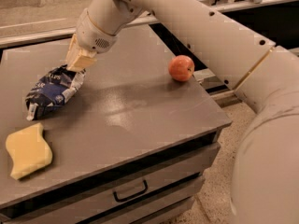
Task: Move blue chip bag near sponge
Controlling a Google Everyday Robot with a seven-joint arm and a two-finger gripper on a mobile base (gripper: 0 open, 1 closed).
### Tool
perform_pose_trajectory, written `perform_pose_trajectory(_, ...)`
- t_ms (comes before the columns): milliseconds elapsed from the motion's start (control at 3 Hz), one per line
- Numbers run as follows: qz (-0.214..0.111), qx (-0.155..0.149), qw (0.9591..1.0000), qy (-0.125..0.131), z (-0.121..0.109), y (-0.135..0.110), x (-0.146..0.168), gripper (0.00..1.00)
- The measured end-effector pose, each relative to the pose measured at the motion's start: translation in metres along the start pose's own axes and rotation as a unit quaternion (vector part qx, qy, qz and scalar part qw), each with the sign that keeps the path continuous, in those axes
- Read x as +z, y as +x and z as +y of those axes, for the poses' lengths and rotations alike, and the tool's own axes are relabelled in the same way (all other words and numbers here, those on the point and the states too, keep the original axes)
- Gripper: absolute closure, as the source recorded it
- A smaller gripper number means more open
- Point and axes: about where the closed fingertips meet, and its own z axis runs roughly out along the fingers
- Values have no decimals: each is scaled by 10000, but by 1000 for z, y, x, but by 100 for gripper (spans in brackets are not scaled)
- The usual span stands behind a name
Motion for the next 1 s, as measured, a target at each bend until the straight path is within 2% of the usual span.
perform_pose_trajectory(667, -8, -13, 10000, -35, 1, -2, 4, 12)
perform_pose_trajectory(1000, -13, -20, 10000, -56, 2, -2, 6, 0)
